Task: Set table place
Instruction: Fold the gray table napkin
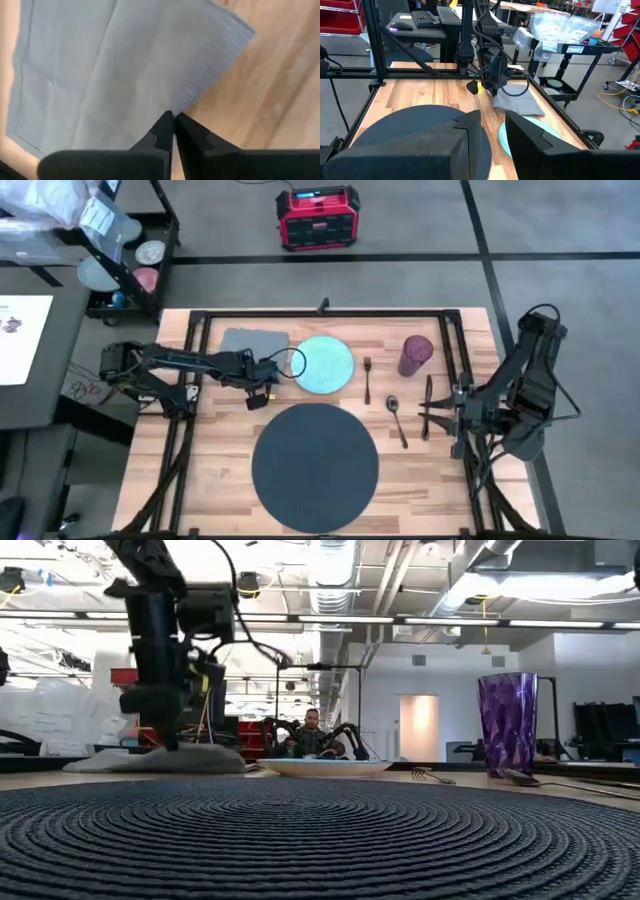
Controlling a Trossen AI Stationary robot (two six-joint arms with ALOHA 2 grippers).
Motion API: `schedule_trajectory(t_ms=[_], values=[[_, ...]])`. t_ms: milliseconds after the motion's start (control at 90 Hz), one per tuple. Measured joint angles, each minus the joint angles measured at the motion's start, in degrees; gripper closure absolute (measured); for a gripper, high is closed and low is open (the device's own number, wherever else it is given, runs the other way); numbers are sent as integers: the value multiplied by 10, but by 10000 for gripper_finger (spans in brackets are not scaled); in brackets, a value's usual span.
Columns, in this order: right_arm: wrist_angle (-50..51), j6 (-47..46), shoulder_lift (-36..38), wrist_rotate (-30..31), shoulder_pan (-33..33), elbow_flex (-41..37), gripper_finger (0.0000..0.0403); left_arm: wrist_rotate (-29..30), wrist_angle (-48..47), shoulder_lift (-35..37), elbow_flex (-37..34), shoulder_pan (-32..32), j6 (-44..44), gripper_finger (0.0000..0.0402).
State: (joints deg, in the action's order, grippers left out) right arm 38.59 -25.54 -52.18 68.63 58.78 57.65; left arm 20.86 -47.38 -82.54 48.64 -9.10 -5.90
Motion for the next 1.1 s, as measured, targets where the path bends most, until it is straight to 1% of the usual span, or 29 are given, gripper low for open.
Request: schedule_trajectory(t_ms=[222,378,567,944,1100], values=[[0,0,0,0,0,0,326,19,-40,0,53,-4,27,402],[0,0,0,0,0,0,326,30,-49,0,67,-28,56,402],[0,0,0,0,0,0,326,43,-42,0,74,-78,102,402],[0,0,0,0,0,0,326,43,-6,0,102,-188,195,401],[0,0,0,0,0,0,326,17,20,0,114,-226,235,401]])
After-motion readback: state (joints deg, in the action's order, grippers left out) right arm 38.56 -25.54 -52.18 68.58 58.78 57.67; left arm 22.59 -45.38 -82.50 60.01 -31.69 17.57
